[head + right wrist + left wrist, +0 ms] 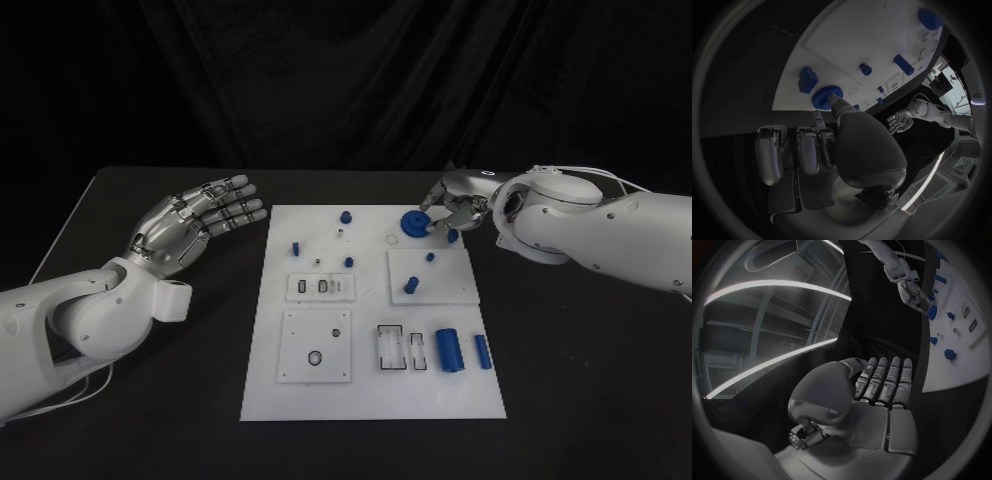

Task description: Assemble the parts on the task board

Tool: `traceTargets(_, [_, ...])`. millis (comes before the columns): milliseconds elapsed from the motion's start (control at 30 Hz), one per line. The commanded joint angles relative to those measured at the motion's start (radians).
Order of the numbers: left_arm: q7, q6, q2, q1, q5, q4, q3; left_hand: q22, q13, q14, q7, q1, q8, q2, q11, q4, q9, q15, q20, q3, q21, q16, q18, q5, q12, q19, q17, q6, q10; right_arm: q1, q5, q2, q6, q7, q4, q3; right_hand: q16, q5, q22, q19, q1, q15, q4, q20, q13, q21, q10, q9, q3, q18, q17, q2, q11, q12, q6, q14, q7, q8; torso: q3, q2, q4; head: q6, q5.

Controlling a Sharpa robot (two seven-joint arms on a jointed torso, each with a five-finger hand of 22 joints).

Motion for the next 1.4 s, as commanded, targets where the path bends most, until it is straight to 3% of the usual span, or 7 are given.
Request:
traceTargets(33, [0.11,0.019,0.003,-0.002,0.002,-0.001,0.001,-0.001,0.001,0.003,0.001,-0.007,0.007,-0.002,0.004,0.0,0.001,0.003,0.001,0.004,0.005,0.004,-0.018,-0.003,-0.001,0.009,-0.001,0.004,0.004,-0.006,-0.038,0.002,-0.037,0.007,0.0,0.0,0.003,-0.007,0.225,0.069,-0.002,-0.006,0.0,-0.005,0.263,-0.004,0.106,-0.001,-0.004,-0.009,0.263,-0.004,-0.004,0.003,-0.002,0.102,0.002,0.005,0.0,-0.002,-0.0012,0.001,0.002])
traceTargets(500, [0.1,0.025,0.005,-0.002,0.002,-0.006,0.001,-0.001,0.002,0.005,0.003,-0.009,0.008,-0.002,0.006,0.0,0.002,0.003,0.0,0.007,0.006,0.007,-0.018,-0.003,0.0,0.011,-0.001,0.009,0.009,-0.012,-0.05,-0.001,-0.072,0.033,0.009,0.0,0.003,-0.025,0.226,0.07,-0.018,-0.005,0.008,-0.004,0.263,-0.004,0.106,0.004,-0.017,-0.01,0.263,-0.008,-0.002,0.003,0.022,0.102,0.005,0.015,0.0008,-0.001,-0.0008,-0.002,0.003])
traceTargets(700, [0.093,0.027,0.007,-0.003,0.002,-0.01,0.001,-0.001,0.003,0.005,0.004,-0.009,0.009,-0.002,0.007,0.0,0.002,0.003,0.0,0.008,0.006,0.008,-0.018,-0.003,0.0,0.012,-0.001,0.009,0.01,-0.012,-0.05,-0.002,-0.078,0.036,0.014,0.0,0.003,-0.031,0.225,0.069,-0.027,-0.005,0.015,-0.004,0.263,-0.005,0.106,0.004,-0.021,-0.009,0.263,-0.004,-0.001,0.003,0.024,0.102,0.006,0.015,-0.0008,-0.002,-0.0006,-0.002,0.003])
traceTargets(1167, [0.087,0.031,0.008,-0.004,0.002,-0.014,0.001,-0.001,0.003,0.006,0.005,-0.01,0.009,-0.002,0.008,0.001,0.002,0.003,0.0,0.009,0.006,0.008,-0.018,-0.003,0.001,0.012,-0.001,0.01,0.012,-0.017,-0.05,0.009,-0.054,0.021,0.006,0.0,0.003,-0.027,0.22,0.064,-0.031,-0.004,0.019,-0.003,0.263,-0.009,0.106,0.005,-0.021,-0.007,0.263,0.001,0.001,0.003,0.027,0.102,0.008,0.016,-0.0006,-0.002,-0.0012,-0.003,0.002])
traceTargets(1400, [0.084,0.034,0.009,-0.004,0.002,-0.016,0.001,-0.001,0.003,0.006,0.005,-0.01,0.009,-0.002,0.008,0.001,0.002,0.003,0.0,0.009,0.006,0.008,-0.018,-0.003,0.001,0.012,-0.001,0.01,0.012,-0.021,-0.05,0.017,-0.041,0.008,-0.005,0.0,0.003,-0.001,0.214,0.059,-0.021,-0.002,0.013,-0.002,0.263,-0.014,0.106,0.004,-0.016,-0.005,0.263,0.007,0.003,0.003,0.027,0.102,0.01,0.013,-0.001,-0.002,-0.0019,-0.002,0.003])
